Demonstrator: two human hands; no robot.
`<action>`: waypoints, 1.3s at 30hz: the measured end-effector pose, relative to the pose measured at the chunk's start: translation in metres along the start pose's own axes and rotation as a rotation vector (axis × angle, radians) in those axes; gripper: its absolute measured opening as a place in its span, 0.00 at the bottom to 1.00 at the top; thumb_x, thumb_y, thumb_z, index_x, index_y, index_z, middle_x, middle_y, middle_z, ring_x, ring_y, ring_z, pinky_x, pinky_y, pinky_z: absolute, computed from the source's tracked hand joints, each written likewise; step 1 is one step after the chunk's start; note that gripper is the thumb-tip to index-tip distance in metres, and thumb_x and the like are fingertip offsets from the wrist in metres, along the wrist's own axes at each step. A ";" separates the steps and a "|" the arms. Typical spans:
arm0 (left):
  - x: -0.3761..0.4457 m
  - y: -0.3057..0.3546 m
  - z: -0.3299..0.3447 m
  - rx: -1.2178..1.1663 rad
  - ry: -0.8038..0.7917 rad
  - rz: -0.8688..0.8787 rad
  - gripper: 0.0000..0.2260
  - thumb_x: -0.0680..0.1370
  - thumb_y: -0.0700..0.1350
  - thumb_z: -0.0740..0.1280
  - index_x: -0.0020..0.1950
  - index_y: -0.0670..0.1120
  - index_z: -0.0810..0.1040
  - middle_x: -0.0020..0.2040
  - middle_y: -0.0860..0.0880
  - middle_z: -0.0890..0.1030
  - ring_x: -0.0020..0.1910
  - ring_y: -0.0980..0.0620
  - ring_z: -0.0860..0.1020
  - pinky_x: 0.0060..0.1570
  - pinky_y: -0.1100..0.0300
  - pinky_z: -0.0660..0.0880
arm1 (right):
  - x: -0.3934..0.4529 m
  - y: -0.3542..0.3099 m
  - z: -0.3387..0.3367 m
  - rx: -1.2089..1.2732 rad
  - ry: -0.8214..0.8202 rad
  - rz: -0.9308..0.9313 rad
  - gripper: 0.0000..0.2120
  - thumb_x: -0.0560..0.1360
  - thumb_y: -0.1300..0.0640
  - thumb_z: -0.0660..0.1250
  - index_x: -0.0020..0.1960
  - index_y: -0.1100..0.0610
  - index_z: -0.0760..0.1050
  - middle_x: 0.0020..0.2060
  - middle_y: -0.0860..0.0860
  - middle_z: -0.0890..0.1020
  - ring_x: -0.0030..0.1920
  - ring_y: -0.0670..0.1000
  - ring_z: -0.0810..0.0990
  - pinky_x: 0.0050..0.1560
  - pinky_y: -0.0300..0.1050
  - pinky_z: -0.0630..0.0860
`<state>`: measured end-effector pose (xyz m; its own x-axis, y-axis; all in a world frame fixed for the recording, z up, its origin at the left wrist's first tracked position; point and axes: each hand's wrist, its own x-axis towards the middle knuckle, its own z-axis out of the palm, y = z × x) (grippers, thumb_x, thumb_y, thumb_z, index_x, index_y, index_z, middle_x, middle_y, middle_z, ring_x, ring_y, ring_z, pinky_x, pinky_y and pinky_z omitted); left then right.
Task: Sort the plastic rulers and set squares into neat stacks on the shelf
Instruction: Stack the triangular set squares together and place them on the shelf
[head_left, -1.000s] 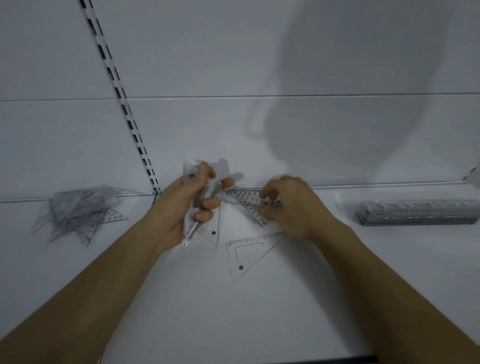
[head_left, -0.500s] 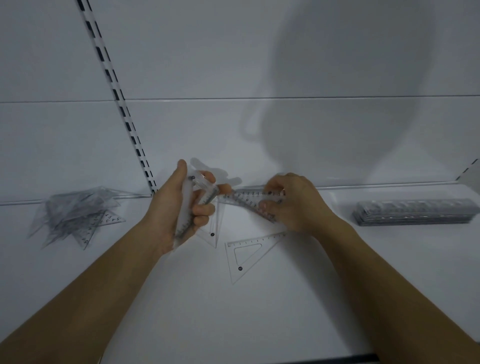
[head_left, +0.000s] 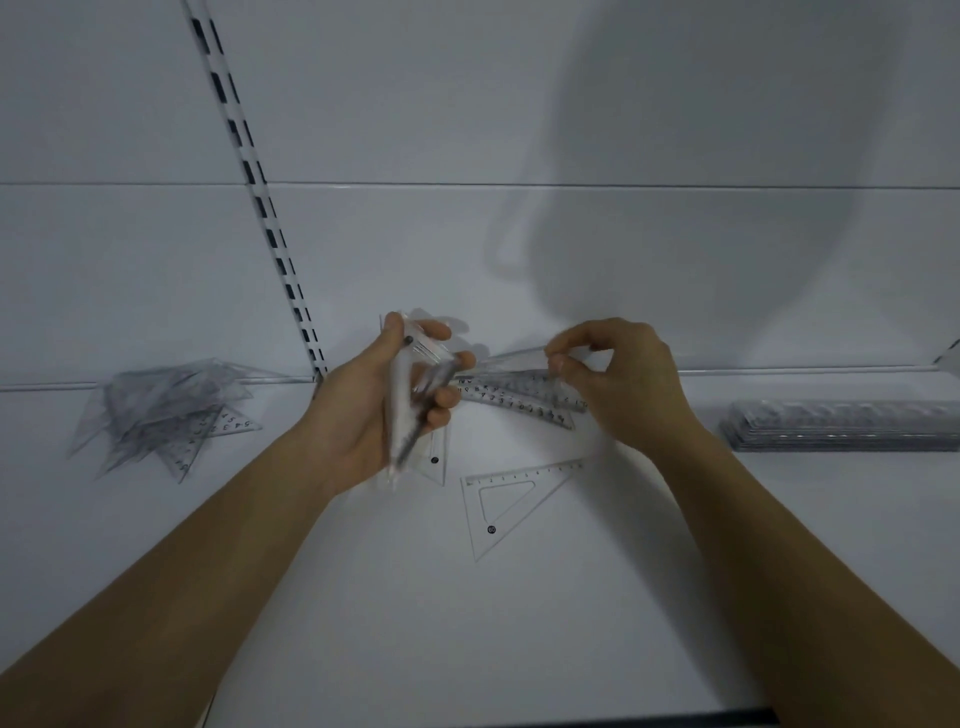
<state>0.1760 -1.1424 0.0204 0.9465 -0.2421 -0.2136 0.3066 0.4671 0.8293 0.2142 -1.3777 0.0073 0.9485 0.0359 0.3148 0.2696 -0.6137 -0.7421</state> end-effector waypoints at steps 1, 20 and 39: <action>0.000 0.000 0.001 0.011 0.028 -0.002 0.20 0.81 0.61 0.55 0.56 0.48 0.77 0.54 0.42 0.83 0.31 0.53 0.75 0.32 0.64 0.75 | 0.001 -0.001 -0.002 0.072 0.016 0.010 0.06 0.76 0.58 0.72 0.43 0.48 0.83 0.44 0.42 0.85 0.48 0.44 0.81 0.54 0.41 0.75; -0.012 -0.013 0.014 0.406 -0.115 -0.083 0.25 0.75 0.60 0.63 0.67 0.47 0.74 0.39 0.48 0.79 0.26 0.55 0.68 0.21 0.65 0.64 | -0.025 -0.030 0.020 0.158 -0.153 -0.199 0.23 0.68 0.44 0.78 0.59 0.48 0.77 0.39 0.46 0.80 0.34 0.44 0.75 0.36 0.32 0.71; -0.001 -0.003 -0.001 0.053 0.000 -0.051 0.25 0.77 0.67 0.56 0.47 0.47 0.78 0.57 0.41 0.83 0.24 0.55 0.69 0.18 0.68 0.64 | -0.001 0.009 0.001 -0.348 -0.171 -0.008 0.05 0.76 0.57 0.70 0.52 0.53 0.82 0.47 0.50 0.77 0.46 0.51 0.78 0.48 0.43 0.71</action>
<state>0.1744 -1.1430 0.0183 0.9298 -0.2645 -0.2561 0.3486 0.4089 0.8433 0.2157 -1.3828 -0.0007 0.9686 0.1550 0.1945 0.2323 -0.8428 -0.4854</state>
